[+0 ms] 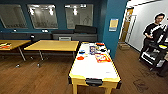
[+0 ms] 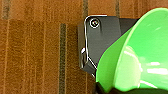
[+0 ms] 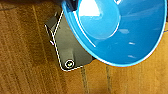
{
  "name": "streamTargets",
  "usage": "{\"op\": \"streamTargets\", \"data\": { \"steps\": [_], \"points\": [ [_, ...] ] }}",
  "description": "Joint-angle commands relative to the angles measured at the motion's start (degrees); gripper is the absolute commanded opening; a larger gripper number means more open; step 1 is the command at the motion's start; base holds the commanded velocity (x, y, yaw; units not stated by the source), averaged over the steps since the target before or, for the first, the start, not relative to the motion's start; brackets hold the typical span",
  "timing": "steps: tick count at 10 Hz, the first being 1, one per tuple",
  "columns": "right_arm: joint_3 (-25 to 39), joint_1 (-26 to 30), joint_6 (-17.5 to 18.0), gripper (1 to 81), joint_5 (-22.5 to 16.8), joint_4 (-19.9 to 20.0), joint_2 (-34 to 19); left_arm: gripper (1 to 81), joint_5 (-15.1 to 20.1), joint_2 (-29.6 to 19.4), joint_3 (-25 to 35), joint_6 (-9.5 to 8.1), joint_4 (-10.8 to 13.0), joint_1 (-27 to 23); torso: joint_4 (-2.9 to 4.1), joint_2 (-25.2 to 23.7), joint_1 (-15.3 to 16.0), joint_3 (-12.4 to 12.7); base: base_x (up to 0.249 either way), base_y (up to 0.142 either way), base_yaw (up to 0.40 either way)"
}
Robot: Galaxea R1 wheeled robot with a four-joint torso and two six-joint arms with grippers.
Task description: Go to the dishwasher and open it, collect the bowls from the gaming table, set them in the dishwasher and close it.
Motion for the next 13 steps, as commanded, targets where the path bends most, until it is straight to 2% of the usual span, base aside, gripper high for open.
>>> {"op": "streamTargets", "data": {
  "steps": [1,6,9,13],
  "points": [
    [0.9,1.5,0.1,1.0,-2.7,-1.5,-2.5,1.0,3.1,-2.3,-0.5,0.37,0.8,-2.0,0.00,0.0,0.1,0.0,-0.151,0.000,0.000],
    [0.8,1.5,0.1,1.0,-2.7,-1.6,-2.3,1.0,2.9,-2.1,-0.6,0.37,0.9,-2.0,0.00,0.0,0.1,0.0,-0.139,0.000,0.000],
    [0.6,1.5,0.1,1.0,-2.7,-1.5,-2.3,1.0,2.8,-1.6,-0.7,0.37,1.4,-2.0,0.00,-0.1,0.1,0.0,0.000,0.000,0.000],
    [0.5,1.6,0.1,1.0,-2.8,-1.5,-2.0,1.0,3.3,-1.9,-0.7,0.20,0.7,-2.0,0.00,-0.1,0.1,0.0,0.000,0.000,0.000]
  ]
}}
